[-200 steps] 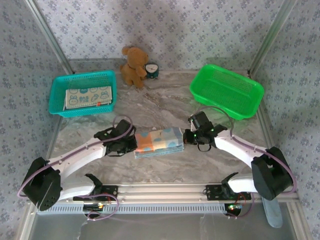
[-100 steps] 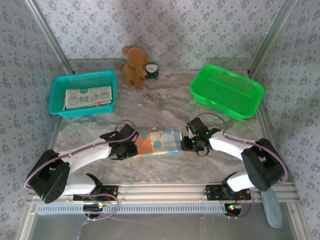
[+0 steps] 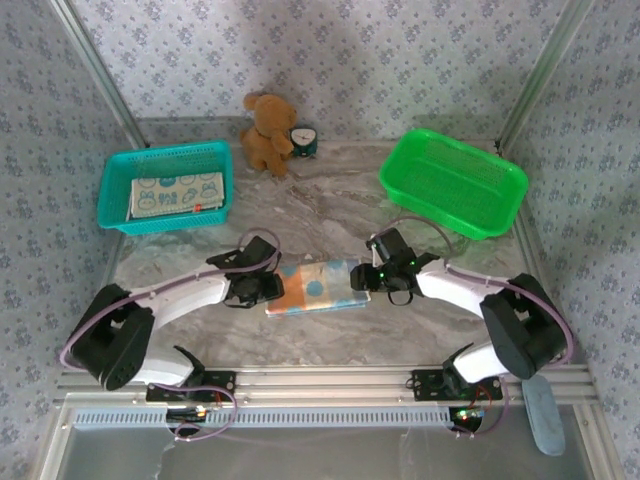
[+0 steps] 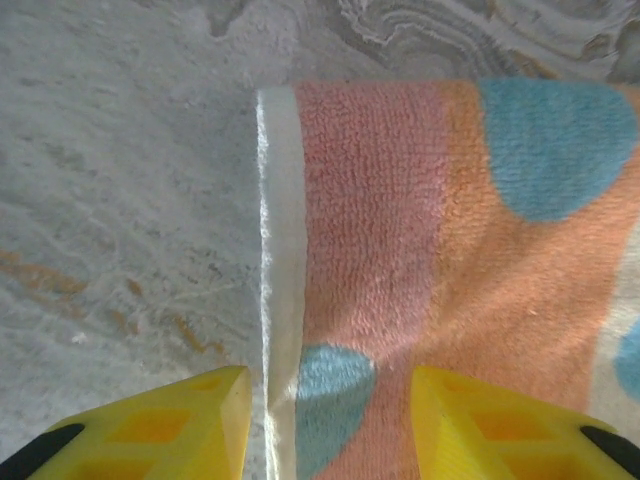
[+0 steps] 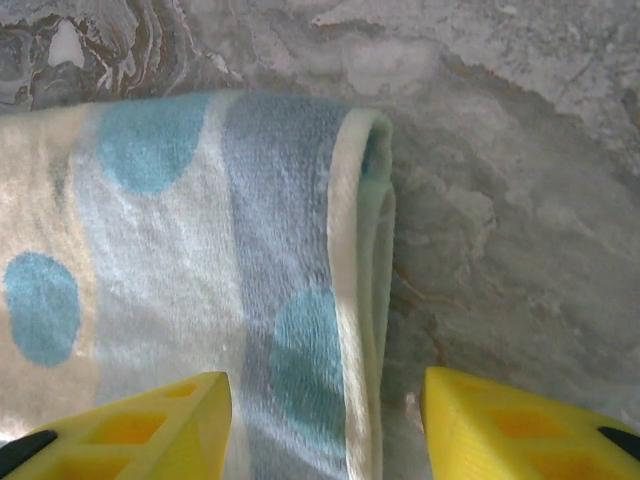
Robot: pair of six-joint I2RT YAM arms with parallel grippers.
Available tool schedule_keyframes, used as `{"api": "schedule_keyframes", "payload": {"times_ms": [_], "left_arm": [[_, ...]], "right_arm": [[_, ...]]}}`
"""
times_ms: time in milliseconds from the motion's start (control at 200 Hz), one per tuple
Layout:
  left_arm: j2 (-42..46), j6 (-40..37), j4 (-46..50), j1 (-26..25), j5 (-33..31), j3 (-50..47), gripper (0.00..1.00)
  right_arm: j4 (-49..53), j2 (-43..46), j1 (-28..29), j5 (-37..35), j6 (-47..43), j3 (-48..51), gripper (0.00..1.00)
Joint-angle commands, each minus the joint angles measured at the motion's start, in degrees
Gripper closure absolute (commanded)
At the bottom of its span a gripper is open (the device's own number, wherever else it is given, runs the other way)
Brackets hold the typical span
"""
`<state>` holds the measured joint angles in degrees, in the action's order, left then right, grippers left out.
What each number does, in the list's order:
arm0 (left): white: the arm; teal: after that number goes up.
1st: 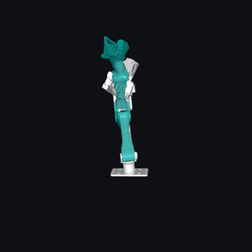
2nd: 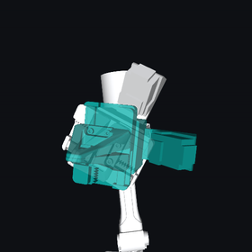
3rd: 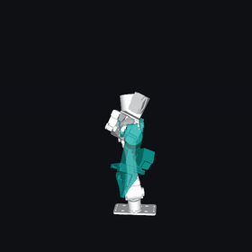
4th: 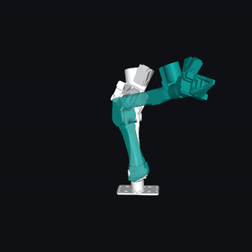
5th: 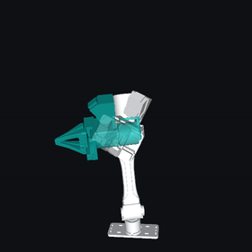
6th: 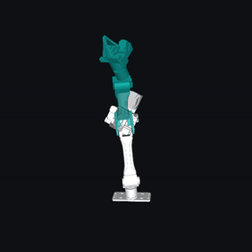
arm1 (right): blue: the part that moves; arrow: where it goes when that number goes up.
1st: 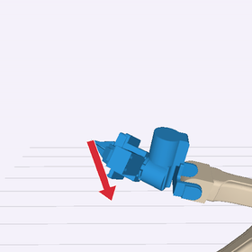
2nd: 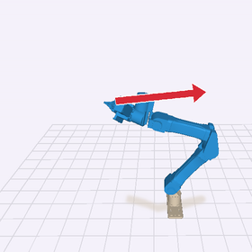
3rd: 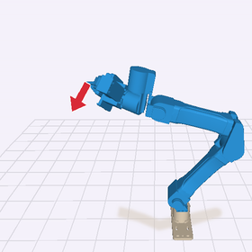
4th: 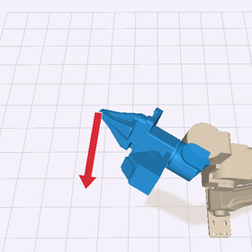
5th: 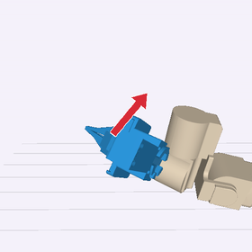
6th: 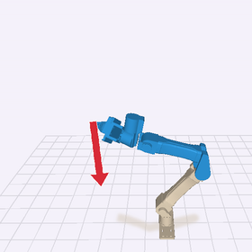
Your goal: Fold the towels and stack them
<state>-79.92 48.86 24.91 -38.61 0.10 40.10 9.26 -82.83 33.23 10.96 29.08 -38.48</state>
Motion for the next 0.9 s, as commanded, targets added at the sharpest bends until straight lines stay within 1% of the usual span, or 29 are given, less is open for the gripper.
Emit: {"api": "schedule_keyframes", "payload": {"times_ms": [0, 105, 190, 295, 375, 565, 720, 790, 894], "left_arm": [[-1.9, -1.7, -2.4, 0.2, 0.6, 0.9, 0.53], [-1.8, -0.9, -3.3, 0.2, 0.0, -0.2, 0.49], [-2.0, -0.5, -4.2, 0.2, 0.0, -1.1, 0.49], [-2.3, 0.7, -7.5, 0.2, 2.0, -2.8, 0.49], [-2.1, 1.7, -8.9, 0.0, 2.3, -3.3, 0.49], [-2.7, 2.8, -7.9, -0.5, 0.7, -4.4, 0.48], [-4.4, 5.4, -10.1, -2.6, -1.7, -6.4, 0.46], [-5.9, 6.2, -11.9, -3.5, -2.9, -7.2, 0.5], [-8.6, 6.3, -13.0, -3.6, -3.6, -7.4, 0.68]], "right_arm": [[-2.5, -2.3, 1.1, -1.7, 0.4, -1.1, 0.49], [-2.1, -3.3, 2.1, -2.7, 0.1, -1.7, 0.49], [-2.2, -3.9, 2.4, -3.2, 0.2, -1.3, 0.48], [-2.8, -4.5, 2.5, -3.0, 0.5, -0.8, 0.49], [-2.9, -5.1, 2.6, -2.8, 0.6, -0.6, 0.49], [-3.3, -6.1, 3.0, -2.5, 1.0, -0.5, 0.49], [-3.1, -4.8, 3.0, -3.3, 1.5, -0.2, 0.49], [-2.6, -3.8, 2.9, -3.7, 1.8, -0.2, 0.49], [-1.3, -1.7, 2.8, -4.4, 2.4, -0.3, 0.45]]}}
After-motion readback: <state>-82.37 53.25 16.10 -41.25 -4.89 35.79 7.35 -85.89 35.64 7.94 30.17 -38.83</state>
